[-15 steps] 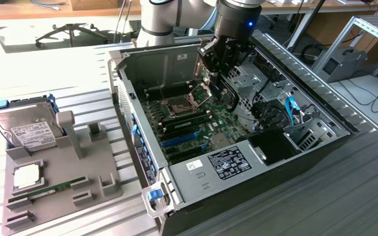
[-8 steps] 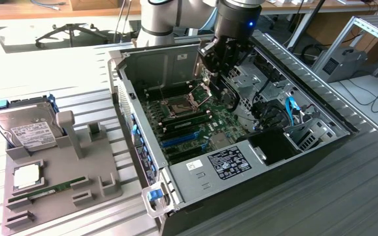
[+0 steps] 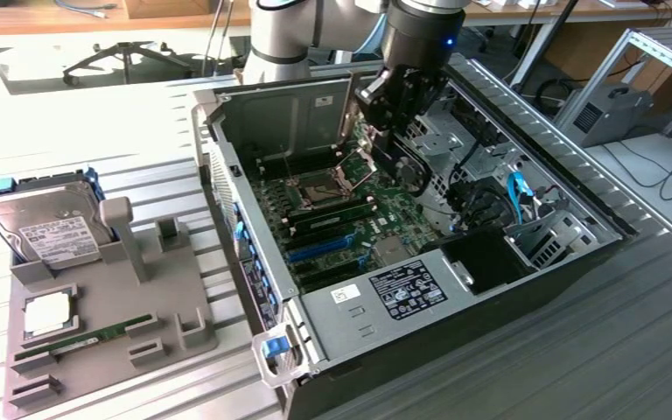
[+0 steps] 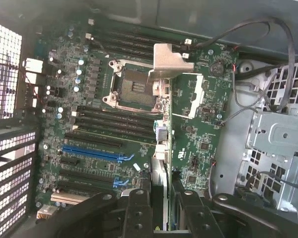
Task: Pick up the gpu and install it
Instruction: 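Insert the gpu into the slot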
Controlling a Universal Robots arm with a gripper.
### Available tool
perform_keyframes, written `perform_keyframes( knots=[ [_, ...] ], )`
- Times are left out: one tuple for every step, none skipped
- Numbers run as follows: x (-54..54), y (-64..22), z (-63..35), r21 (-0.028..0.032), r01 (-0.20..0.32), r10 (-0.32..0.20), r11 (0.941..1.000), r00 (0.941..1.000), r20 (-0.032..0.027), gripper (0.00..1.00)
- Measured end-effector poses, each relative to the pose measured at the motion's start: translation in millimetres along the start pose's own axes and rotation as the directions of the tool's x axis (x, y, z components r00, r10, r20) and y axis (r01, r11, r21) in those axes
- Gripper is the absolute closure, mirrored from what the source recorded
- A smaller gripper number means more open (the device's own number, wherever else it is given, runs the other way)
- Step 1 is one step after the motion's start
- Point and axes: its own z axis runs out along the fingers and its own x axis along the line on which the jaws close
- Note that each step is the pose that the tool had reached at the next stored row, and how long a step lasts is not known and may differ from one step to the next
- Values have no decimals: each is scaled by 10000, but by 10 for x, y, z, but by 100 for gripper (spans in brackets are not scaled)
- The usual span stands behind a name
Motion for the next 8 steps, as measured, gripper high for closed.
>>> perform_keyframes(
  knots=[
    [0,0,0,-1,128,-128,9999,9999,4,74],
    [0,0,0,-2,196,-196,9998,9998,7,74],
    [0,0,0,-3,278,-278,9996,9996,9,74],
    [0,0,0,-4,371,-371,9993,9993,13,74],
    [0,0,0,-5,430,-430,9991,9991,15,74],
    [0,0,0,-4,492,-492,9988,9988,17,74],
    [0,0,0,-5,556,-556,9985,9985,19,74],
    [0,0,0,-5,607,-607,9982,9982,20,74]
  ],
)
